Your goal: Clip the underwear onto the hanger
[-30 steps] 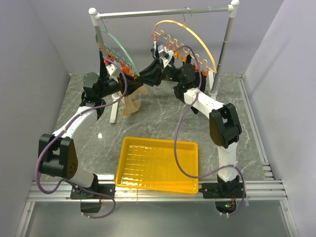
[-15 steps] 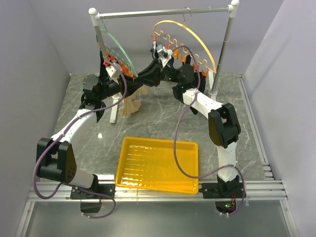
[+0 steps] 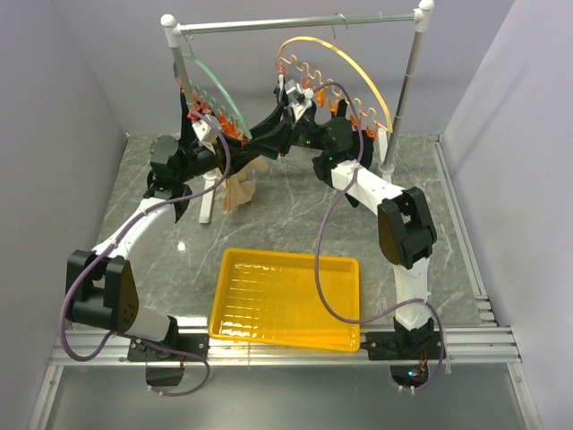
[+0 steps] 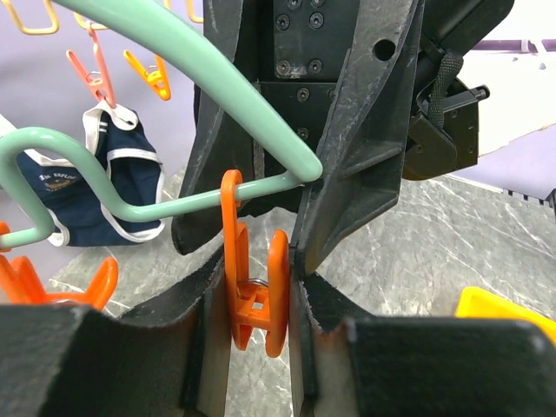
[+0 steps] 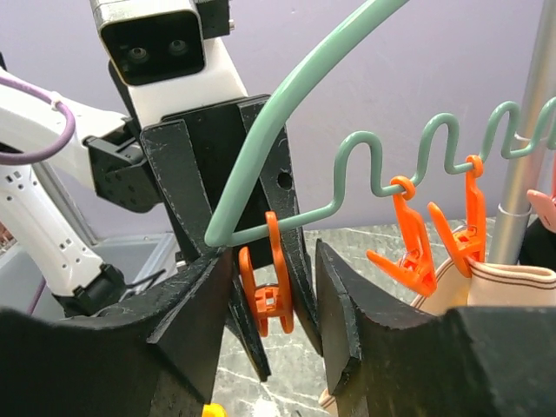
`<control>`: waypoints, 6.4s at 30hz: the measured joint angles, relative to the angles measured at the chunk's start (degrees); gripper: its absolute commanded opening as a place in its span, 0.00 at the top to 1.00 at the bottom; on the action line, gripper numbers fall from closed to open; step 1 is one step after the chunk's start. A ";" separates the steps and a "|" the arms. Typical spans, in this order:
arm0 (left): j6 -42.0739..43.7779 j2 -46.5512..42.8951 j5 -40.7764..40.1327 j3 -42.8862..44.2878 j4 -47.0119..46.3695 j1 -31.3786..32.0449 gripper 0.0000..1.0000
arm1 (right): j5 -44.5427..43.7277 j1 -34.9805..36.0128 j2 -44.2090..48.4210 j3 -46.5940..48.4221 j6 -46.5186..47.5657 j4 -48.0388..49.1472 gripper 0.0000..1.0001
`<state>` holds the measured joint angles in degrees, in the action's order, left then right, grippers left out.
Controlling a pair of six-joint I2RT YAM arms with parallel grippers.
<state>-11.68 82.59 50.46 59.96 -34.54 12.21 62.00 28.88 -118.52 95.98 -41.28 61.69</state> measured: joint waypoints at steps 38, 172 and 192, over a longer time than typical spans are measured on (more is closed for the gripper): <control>5.31 -22.73 -6.16 -10.80 20.13 -9.25 0.34 | -1.51 -0.04 0.04 0.42 -4.70 0.04 1.00; 87.41 3.28 12.55 10.78 68.39 4.63 1.00 | -4.46 0.48 0.07 0.20 -0.50 -5.29 1.00; 94.27 -6.71 8.11 2.27 61.11 5.40 1.00 | -4.28 -0.02 0.09 -0.55 0.28 -5.33 1.00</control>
<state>82.59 75.88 58.57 62.24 26.57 17.61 57.71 28.86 -118.43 95.44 -40.99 56.36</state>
